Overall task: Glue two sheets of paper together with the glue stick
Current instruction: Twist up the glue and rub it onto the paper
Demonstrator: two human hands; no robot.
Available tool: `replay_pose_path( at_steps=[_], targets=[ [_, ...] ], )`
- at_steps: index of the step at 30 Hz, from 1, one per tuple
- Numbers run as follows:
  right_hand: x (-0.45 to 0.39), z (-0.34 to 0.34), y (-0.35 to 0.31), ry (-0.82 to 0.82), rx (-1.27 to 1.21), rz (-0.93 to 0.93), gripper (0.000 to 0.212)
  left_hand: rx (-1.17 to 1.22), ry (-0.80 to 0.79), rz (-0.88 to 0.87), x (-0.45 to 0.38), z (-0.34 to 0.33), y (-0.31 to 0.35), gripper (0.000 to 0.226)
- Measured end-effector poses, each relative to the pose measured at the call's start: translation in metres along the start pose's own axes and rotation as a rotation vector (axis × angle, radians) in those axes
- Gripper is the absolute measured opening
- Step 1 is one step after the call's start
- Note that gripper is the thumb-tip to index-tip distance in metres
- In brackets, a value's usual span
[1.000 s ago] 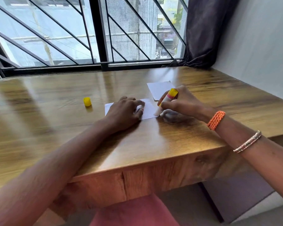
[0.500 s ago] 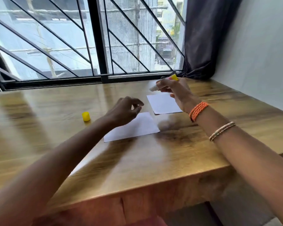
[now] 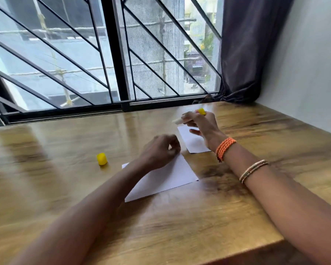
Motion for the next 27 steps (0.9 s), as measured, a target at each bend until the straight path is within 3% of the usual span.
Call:
replay_pose_path(
  at_steps=[8,11,16,20,22,27],
  targets=[
    [0.010,-0.001,-0.005,-0.023,0.075,0.064,0.027,-0.069,0.136,0.288,0.008,0.037,-0.035,0.016],
    [0.017,-0.010,-0.006,-0.110,0.226,0.123,0.009,-0.216,0.143,0.387,0.017,0.048,-0.047,0.023],
    [0.025,-0.023,-0.008,-0.184,0.462,0.215,0.013,-0.463,0.100,0.493,0.026,0.053,-0.048,0.031],
    [0.025,-0.024,-0.005,-0.163,0.545,0.223,0.002,-0.465,0.213,0.242,0.022,0.055,-0.025,0.028],
    [0.026,-0.026,-0.005,-0.157,0.603,0.232,0.008,-0.407,0.215,0.088,0.023,0.050,-0.012,0.029],
    [0.029,-0.029,-0.008,-0.154,0.659,0.260,0.006,-0.315,-0.016,-0.109,0.026,0.027,-0.001,0.029]
  ],
)
Point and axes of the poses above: each hand's wrist, its own x-axis away from the middle knuckle, its own z-axis out of the back of the hand, y = z × x, the point moved 5 cm from there along -x, towards the middle knuckle
